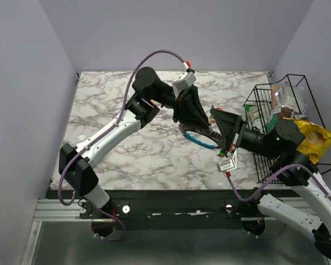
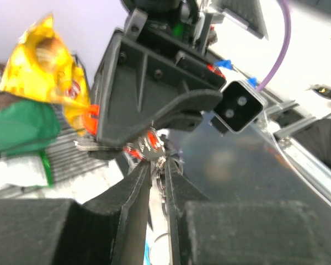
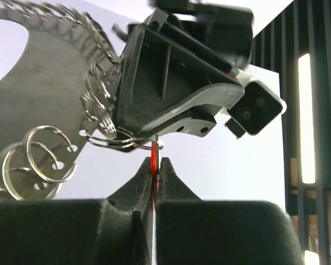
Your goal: Remove the keys from the keyring
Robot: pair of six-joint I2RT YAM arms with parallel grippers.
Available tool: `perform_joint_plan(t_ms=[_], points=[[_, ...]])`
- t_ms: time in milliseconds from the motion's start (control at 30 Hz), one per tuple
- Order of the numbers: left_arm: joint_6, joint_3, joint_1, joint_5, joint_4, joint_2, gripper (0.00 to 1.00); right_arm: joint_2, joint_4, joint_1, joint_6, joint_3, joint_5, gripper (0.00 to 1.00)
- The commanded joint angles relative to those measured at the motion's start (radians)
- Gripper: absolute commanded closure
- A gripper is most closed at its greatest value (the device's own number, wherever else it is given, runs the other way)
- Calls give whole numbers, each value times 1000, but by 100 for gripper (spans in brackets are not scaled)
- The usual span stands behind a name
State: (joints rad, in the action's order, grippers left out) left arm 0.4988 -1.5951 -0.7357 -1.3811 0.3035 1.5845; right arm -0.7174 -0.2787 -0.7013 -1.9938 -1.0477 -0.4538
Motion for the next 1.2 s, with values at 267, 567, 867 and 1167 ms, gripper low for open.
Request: perform_joint_plan(t_ms=[267,567,867,1167], points=[[455,90,4,-41,643,-4,69,6,36,-4,-178,-12,32,99],[278,69,4,-22,373,-26,77,1,41,-4,-188,-9,35,99],[-249,-67,-1,63,-269,-34,97,1,39,-4,-192,-3,32,99],[-434,-131,-5,87,-547,-52,100,-2,38,-4,-169,-14,67,99]])
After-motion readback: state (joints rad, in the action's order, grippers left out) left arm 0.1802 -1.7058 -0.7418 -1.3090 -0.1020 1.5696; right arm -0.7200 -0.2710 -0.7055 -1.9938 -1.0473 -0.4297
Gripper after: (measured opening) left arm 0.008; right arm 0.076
